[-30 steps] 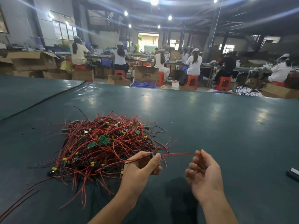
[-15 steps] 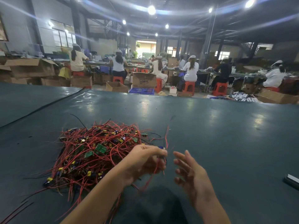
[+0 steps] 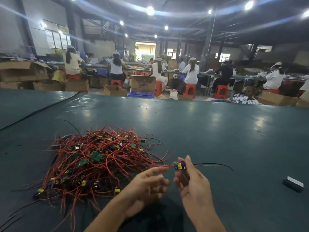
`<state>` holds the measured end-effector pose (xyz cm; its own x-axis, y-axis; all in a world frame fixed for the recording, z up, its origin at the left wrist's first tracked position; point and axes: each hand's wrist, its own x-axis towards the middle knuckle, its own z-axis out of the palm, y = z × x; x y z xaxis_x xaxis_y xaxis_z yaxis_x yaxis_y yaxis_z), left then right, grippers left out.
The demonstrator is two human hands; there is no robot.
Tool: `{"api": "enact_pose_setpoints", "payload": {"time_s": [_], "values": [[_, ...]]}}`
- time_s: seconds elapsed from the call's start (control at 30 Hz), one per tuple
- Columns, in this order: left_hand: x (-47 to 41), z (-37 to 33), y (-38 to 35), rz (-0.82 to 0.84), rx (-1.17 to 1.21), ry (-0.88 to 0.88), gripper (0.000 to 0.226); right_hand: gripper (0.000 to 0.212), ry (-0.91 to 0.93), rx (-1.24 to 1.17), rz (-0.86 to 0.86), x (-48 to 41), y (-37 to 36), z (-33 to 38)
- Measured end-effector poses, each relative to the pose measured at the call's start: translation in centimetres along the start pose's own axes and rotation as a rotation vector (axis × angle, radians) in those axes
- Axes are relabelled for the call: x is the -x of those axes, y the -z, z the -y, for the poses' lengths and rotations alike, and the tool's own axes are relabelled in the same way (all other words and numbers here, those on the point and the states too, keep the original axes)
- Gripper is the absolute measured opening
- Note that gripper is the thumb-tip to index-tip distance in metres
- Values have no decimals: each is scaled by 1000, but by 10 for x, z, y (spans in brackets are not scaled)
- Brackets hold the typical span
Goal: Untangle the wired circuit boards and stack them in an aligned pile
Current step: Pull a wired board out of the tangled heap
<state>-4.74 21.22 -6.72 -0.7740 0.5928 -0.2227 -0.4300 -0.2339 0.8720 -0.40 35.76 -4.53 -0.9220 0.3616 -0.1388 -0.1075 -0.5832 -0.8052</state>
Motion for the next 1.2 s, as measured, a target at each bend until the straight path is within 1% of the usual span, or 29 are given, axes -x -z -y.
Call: {"api": "enact_pose_setpoints", "payload": {"time_s": [0.07, 0.13, 0.23, 0.3, 0.37, 0.43, 0.63, 0.73, 0.8, 0.87, 1.0, 1.2], "values": [[-3, 17, -13, -35, -113, -145, 50, 23, 31, 30, -50, 1, -2, -3], [-3, 28, -22, -90, -143, -288, 49, 26, 59, 94, -86, 1, -4, -8], [-3, 30, -29, -260, -95, -423, 36, 26, 114, 209, -81, 2, -9, -19], [-4, 28, -27, -346, -22, -460, 33, 30, 131, 278, -51, 3, -12, -27], [-4, 26, -23, -412, 9, -451, 36, 28, 90, 311, -26, 5, -15, -31], [-2, 26, -21, -442, 24, -434, 39, 23, 31, 284, -22, 6, -17, -30], [-3, 29, -18, -485, 118, -459, 46, 5, -102, 37, -39, 13, -18, -28], [-2, 27, -17, -497, 128, -484, 47, 9, -146, -16, -24, 18, -23, -28], [-2, 27, -17, -502, 104, -488, 45, 8, -153, 6, -53, 19, -24, -30], [-2, 28, -17, -501, 79, -483, 42, 11, -145, 34, -68, 20, -25, -33], [-2, 29, -16, -525, 8, -459, 42, 8, -74, 92, -72, 22, -27, -38], [-1, 27, -17, -517, -32, -481, 42, 13, -18, 88, -104, 22, -29, -44]]}}
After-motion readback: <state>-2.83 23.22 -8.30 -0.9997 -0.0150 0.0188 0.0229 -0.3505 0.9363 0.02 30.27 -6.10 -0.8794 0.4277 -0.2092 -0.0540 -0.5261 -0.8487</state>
